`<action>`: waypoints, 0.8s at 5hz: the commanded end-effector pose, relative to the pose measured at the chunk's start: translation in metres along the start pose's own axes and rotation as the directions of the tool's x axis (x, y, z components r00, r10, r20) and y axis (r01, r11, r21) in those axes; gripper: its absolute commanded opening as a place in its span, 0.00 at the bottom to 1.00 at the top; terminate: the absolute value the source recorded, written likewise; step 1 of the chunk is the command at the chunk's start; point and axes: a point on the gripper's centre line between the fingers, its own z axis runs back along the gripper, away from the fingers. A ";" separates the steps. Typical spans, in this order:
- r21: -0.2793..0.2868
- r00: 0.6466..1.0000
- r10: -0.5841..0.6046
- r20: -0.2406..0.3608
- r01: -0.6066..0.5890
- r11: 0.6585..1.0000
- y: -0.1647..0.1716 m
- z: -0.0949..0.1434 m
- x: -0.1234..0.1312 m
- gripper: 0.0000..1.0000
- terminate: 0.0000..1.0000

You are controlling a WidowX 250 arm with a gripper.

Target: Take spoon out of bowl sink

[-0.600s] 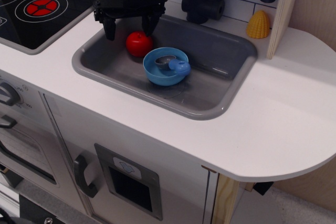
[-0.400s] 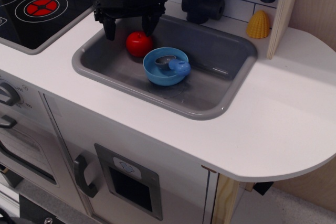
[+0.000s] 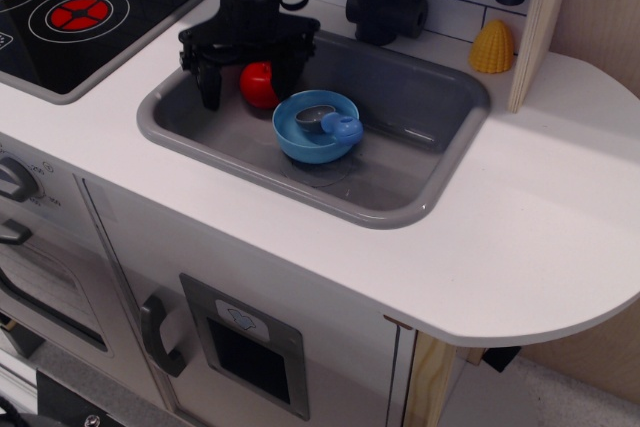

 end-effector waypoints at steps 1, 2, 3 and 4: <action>-0.091 0.999 0.024 -0.031 -0.027 0.995 -0.020 0.043 -0.015 1.00 0.00; -0.086 0.995 0.080 -0.058 -0.085 0.993 -0.042 0.037 -0.017 1.00 0.00; -0.079 0.989 0.140 -0.046 -0.143 0.987 -0.057 0.028 -0.018 1.00 0.00; -0.088 0.985 0.164 -0.058 -0.169 0.982 -0.064 0.020 -0.022 1.00 0.00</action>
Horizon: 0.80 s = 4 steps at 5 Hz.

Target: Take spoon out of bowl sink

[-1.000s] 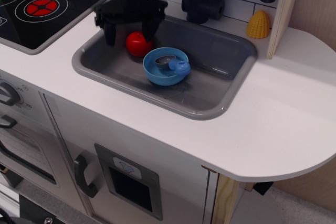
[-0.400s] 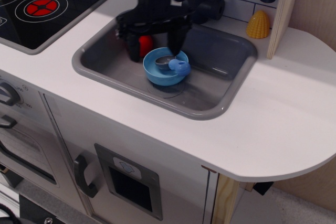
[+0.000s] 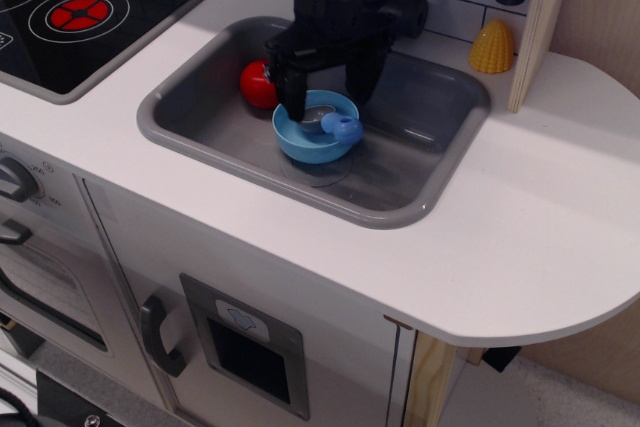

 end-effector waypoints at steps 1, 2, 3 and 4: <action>-0.049 1.000 0.016 0.025 -0.015 0.999 -0.019 -0.001 -0.001 1.00 0.00; -0.046 0.999 0.028 0.040 -0.026 0.999 -0.024 -0.007 -0.002 1.00 0.00; -0.035 0.998 0.038 0.051 -0.036 0.999 -0.027 -0.012 -0.002 1.00 0.00; -0.027 0.997 0.052 0.064 -0.051 0.998 -0.030 -0.014 -0.002 1.00 0.00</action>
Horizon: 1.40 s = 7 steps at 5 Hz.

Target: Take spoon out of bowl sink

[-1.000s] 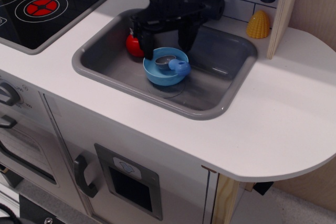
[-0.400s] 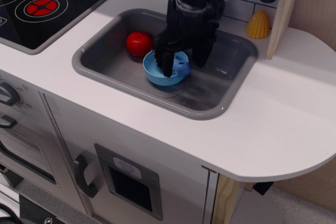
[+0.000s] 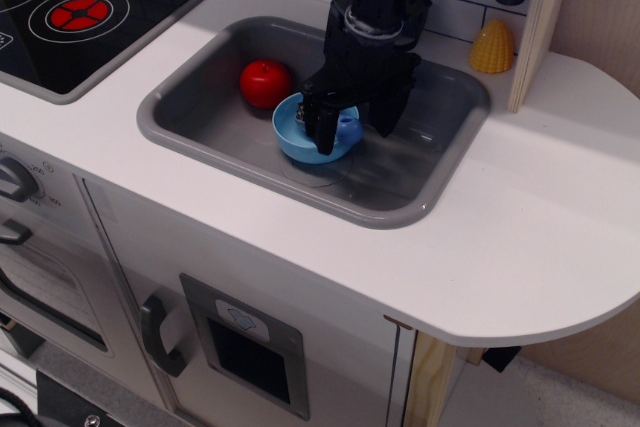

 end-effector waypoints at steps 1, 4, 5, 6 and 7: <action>-0.029 0.999 0.021 0.048 -0.020 0.999 -0.016 0.011 0.009 1.00 0.00; -0.040 0.997 0.060 0.043 -0.058 0.997 -0.009 0.025 0.023 0.00 0.00; -0.051 0.996 0.080 0.034 -0.078 0.996 0.000 0.039 0.032 0.00 0.00; -0.058 0.998 0.067 0.016 -0.066 0.996 0.005 0.050 0.038 0.00 0.00; -0.087 0.998 0.031 0.062 -0.025 0.996 0.012 0.062 0.036 0.00 0.00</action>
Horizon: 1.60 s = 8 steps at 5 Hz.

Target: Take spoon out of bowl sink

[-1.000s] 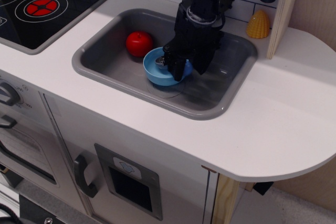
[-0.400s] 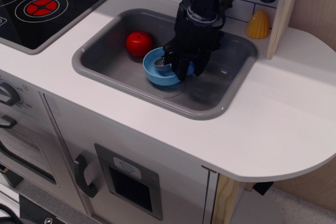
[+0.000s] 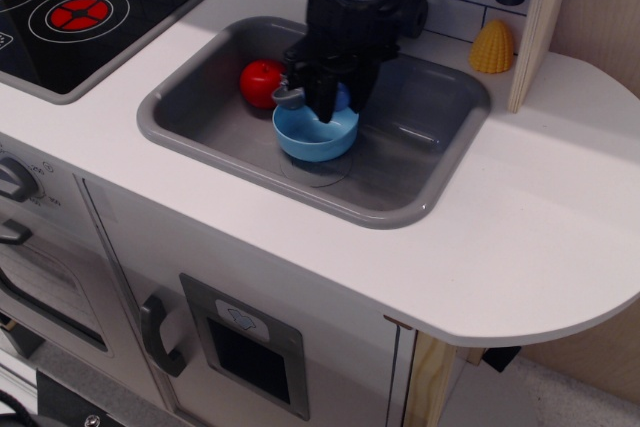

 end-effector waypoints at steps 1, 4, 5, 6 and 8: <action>-0.080 0.948 -0.270 0.169 0.286 0.955 0.001 0.043 -0.011 0.00 0.00; -0.127 0.546 -0.798 0.256 0.837 0.532 0.013 0.027 -0.053 0.00 0.00; -0.175 0.529 -0.826 0.192 0.847 0.502 0.010 0.021 -0.051 0.00 0.00; -0.193 0.488 -0.851 0.197 0.870 0.454 0.013 0.016 -0.057 0.00 0.00; -0.165 0.497 -0.859 0.125 0.864 0.476 0.008 -0.002 -0.063 0.00 0.00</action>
